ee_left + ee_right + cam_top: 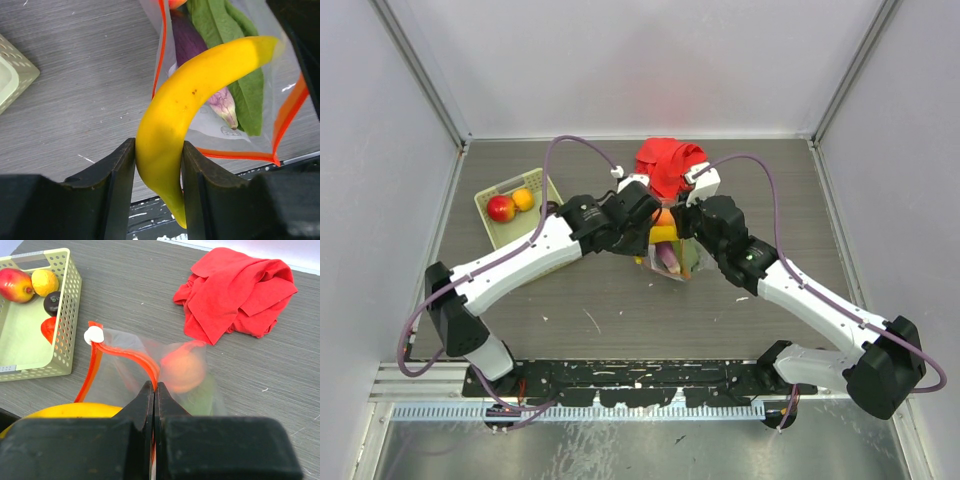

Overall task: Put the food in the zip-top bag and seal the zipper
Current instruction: Place the fake fruit in the zipper food storage bag.

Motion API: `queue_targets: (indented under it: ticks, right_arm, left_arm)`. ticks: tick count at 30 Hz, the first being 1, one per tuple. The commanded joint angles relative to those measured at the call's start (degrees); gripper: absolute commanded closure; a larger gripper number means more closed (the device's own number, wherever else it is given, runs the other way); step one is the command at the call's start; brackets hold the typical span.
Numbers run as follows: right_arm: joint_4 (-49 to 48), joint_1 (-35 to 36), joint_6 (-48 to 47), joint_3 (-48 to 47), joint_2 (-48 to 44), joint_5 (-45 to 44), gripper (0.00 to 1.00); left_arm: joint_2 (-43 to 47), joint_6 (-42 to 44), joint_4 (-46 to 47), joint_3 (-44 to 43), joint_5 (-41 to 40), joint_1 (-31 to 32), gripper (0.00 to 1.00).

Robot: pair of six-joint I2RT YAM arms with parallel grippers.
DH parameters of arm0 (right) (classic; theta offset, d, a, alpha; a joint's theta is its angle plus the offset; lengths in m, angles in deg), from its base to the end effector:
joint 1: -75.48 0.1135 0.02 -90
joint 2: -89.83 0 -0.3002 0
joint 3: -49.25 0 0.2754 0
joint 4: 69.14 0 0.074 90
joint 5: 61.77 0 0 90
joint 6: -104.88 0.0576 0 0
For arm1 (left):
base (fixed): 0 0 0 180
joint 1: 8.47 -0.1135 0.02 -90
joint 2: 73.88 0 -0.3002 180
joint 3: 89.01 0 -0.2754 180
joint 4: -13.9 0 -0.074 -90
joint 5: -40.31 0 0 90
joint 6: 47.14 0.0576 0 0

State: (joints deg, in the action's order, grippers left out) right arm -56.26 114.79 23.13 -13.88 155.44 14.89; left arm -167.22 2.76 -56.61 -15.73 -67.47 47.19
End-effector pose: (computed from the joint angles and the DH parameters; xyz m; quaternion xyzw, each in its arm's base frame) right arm 0.2379 0.1776 0.3405 -0.1436 0.7799 0.1583 0.5883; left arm 0.2263 -0.3000 0.3687 0.0850 0.9448 -0.1079 0.2974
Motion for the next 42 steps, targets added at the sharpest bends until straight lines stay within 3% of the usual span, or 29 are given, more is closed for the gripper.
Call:
queue_targets:
  ticks: [1,11,16,24,36,42]
  right_arm:
    - [-5.5,0.3,1.3,-0.3,-1.4,2.4,1.00]
    - [-5.7,0.3,1.6,-0.1,-1.9,2.4,1.00]
    - [-6.1,0.3,2.1,-0.1,-1.7,2.8,1.00]
    - [-6.6,0.3,4.8,-0.6,-1.4,3.4,1.00]
    - [-8.4,0.3,8.8,-0.8,-0.1,5.8,1.00]
    - [-8.6,0.3,9.1,-0.7,0.1,5.5,1.00]
  left_arm:
    - [3.0,-1.8,7.5,1.7,-0.3,0.3,0.60]
    - [6.2,-5.4,15.9,7.9,-1.1,0.4,0.62]
    - [9.3,-3.6,16.9,9.8,-9.7,1.5,0.69]
    - [5.9,-0.4,11.0,6.0,-22.9,4.9,0.73]
    - [-0.6,-0.2,6.9,0.8,-27.8,5.7,0.72]
    - [-2.6,0.1,10.1,0.2,-25.0,6.2,0.63]
